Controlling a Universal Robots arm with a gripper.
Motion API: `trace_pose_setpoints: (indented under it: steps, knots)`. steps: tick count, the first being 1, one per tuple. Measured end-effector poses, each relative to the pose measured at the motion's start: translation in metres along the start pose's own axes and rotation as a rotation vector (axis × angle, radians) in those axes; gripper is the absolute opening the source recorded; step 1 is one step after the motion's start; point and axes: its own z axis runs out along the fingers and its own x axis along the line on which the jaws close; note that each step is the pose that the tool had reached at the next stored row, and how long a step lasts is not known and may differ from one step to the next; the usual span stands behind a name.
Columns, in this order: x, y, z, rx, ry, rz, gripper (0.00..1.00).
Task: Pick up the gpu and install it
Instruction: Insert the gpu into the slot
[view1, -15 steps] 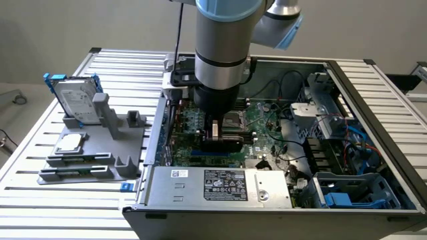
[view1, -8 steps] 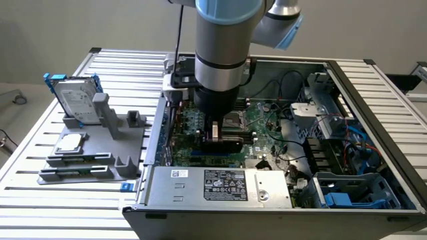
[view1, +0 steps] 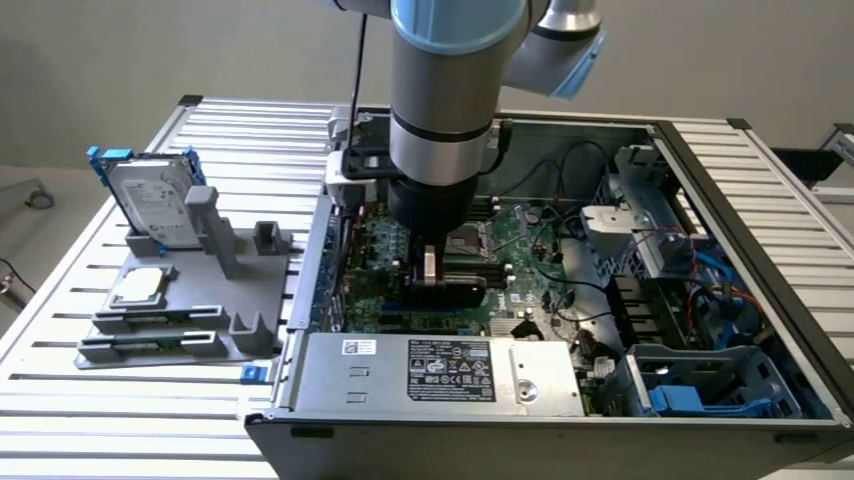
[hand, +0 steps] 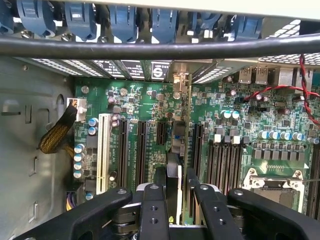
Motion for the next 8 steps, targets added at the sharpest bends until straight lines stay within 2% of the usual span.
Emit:
trace_pose_setpoints:
  steps: [8]
  knots:
    - [0.0001, -0.0001, 0.0016, -0.0005, -0.0001, 0.0, 0.26]
